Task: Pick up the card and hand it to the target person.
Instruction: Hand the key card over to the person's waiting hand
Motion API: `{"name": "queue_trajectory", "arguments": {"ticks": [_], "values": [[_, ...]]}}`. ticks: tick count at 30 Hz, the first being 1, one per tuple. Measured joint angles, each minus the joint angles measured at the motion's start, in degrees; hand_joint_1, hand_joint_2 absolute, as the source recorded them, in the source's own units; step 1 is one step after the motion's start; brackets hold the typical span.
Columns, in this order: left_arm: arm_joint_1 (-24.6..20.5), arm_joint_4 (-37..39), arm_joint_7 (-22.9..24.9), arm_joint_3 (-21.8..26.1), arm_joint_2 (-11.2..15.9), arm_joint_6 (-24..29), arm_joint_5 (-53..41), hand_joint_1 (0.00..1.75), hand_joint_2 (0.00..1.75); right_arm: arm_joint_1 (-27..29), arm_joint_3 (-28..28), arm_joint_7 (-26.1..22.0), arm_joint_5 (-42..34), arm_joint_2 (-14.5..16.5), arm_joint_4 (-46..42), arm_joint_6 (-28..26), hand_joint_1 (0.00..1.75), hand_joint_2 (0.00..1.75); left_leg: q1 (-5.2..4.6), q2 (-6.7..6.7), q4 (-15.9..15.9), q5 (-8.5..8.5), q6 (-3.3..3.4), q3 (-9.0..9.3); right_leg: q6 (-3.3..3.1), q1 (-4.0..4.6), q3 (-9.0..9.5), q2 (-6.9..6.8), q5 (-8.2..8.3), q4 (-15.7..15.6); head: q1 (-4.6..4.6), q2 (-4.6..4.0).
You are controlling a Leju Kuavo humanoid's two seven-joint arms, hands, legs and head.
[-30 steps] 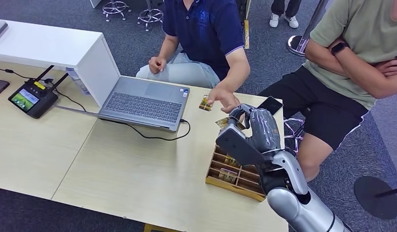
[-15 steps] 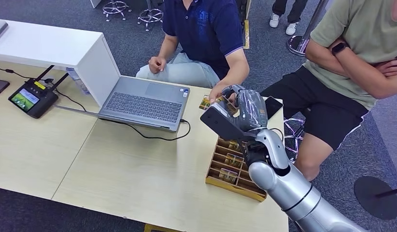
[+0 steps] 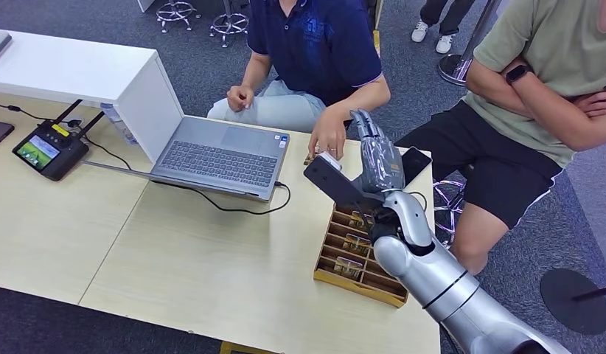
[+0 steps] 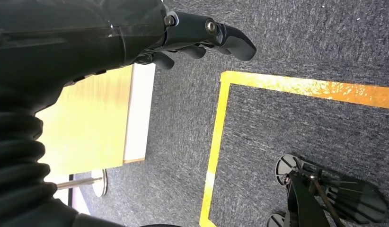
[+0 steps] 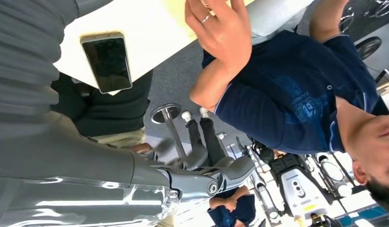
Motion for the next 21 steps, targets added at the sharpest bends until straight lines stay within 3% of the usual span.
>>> {"name": "queue_trajectory", "arguments": {"ticks": [3, 6, 13, 16, 21], "values": [[0.0, 0.0, 0.0, -0.1, 0.1, 0.3, 0.1, 0.0, 0.0, 0.0, -0.2, -0.4, -2.3, -0.1, 0.5, -1.6, 0.0, 1.75, 0.0, 0.01, 0.0, 0.0, 0.0, 0.03, 0.0, 0.0, -0.01, 0.02, 0.0, 0.0, 0.0, 0.0], [0.0, 0.0, -0.2, -0.1, 0.1, 0.7, 0.6, 0.0, 0.0, 0.7, -1.6, -3.1, -10.0, -0.9, 0.5, -5.9, 0.0, 1.75, -0.01, 0.02, 0.0, 0.0, 0.0, 0.06, 0.0, 0.0, -0.03, 0.03, 0.0, 0.0, -0.01, 0.0], [0.4, 0.2, -0.9, -0.2, 0.1, 1.3, 1.2, 0.0, 0.0, 6.1, -11.3, -16.8, -41.3, -5.5, -2.2, -12.6, 0.0, 1.75, -0.05, 0.01, 0.1, -0.03, 0.03, 0.08, 0.01, -0.02, -0.02, 0.05, 0.01, -0.1, 0.01, 0.0], [0.6, 0.4, -1.0, -0.2, 0.2, 1.4, 1.2, 0.0, 0.0, 10.0, -19.0, -25.1, -60.6, -8.0, -3.3, -11.8, 0.0, 1.75, -0.06, -0.07, 0.1, -0.04, 0.05, 0.04, 0.02, -0.03, -0.01, -0.06, 0.01, -0.1, 0.04, 0.0], [0.7, 0.5, -1.3, -0.2, 0.2, 1.6, 2.1, 0.0, 0.0, 15.5, -29.9, -33.5, -81.0, -11.7, -3.4, -7.4, 0.0, 1.75, -0.07, -0.03, 0.1, -0.07, 0.05, 0.05, 0.02, -0.04, -0.03, -0.02, 0.01, -0.1, 0.03, 0.0]]}}
